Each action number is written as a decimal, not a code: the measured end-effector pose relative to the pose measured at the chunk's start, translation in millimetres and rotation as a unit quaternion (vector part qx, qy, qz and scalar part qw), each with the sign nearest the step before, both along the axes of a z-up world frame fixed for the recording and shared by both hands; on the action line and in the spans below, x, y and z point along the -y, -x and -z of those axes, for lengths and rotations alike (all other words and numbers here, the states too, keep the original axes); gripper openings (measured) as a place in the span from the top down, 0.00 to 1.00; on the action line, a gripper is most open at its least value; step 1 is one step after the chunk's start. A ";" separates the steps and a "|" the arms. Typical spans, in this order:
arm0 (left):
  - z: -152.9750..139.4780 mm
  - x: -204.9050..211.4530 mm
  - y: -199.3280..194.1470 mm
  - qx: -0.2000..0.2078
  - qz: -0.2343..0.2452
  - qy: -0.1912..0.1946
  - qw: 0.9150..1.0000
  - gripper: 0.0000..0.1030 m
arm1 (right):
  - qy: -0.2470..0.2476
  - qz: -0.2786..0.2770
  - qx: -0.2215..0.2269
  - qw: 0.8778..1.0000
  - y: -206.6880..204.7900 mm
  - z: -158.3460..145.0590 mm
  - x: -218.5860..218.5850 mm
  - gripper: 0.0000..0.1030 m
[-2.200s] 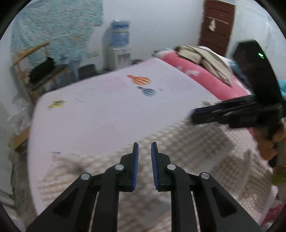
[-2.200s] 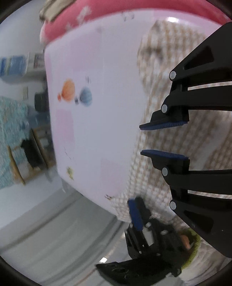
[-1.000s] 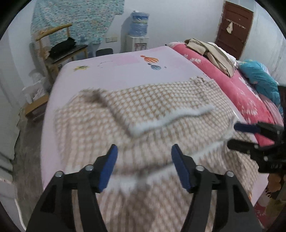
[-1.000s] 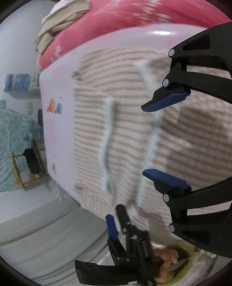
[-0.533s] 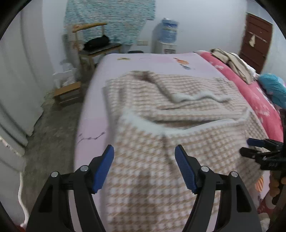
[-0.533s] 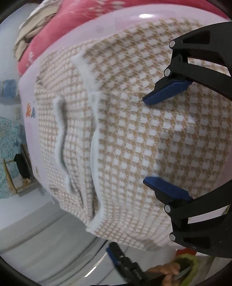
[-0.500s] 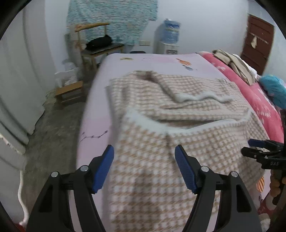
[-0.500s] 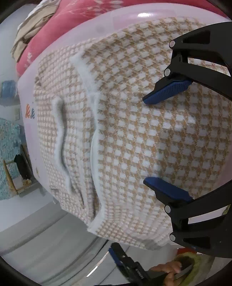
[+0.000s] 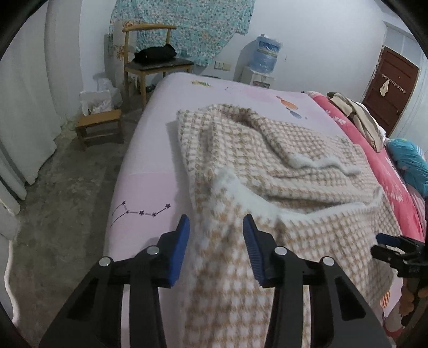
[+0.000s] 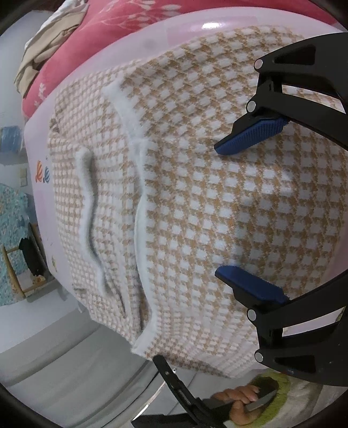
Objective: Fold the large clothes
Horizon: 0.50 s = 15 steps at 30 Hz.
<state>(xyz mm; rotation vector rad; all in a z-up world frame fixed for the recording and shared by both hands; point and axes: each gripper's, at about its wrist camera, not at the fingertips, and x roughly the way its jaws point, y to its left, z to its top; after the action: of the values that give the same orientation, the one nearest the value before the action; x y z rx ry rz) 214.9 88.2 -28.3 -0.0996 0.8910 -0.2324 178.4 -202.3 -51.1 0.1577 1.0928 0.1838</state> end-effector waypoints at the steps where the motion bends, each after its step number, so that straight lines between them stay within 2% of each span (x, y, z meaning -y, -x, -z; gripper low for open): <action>1: 2.8 -0.7 -4.3 -0.006 0.001 0.006 1.000 0.64 | 0.001 0.001 -0.002 1.000 -1.0 0.5 -1.5 0.21; 3: 4.9 -0.7 -6.3 -0.016 0.005 0.022 1.000 0.71 | 0.004 0.002 -0.003 1.000 -2.4 1.1 -2.9 0.21; 6: -3.6 2.3 3.4 -0.005 0.021 0.039 0.999 0.71 | 0.008 0.004 -0.006 1.000 -3.2 1.3 -5.1 0.21; 9: -15.1 9.8 19.3 0.012 0.058 0.052 0.997 0.71 | 0.008 0.005 -0.007 1.000 -3.7 1.1 -6.3 0.21; 12: -13.6 16.8 22.1 0.013 0.079 0.046 0.996 0.71 | 0.007 0.005 -0.007 1.000 -4.4 1.3 -6.7 0.21; 15: -2.9 19.0 13.2 -0.005 0.076 0.035 0.996 0.71 | 0.008 0.006 -0.008 1.000 -5.7 1.9 -7.9 0.21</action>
<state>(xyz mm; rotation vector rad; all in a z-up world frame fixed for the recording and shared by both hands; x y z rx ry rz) 201.7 69.2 -25.4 -0.0977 0.9024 -0.4059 184.0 -194.4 -53.1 0.1525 1.1090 0.1628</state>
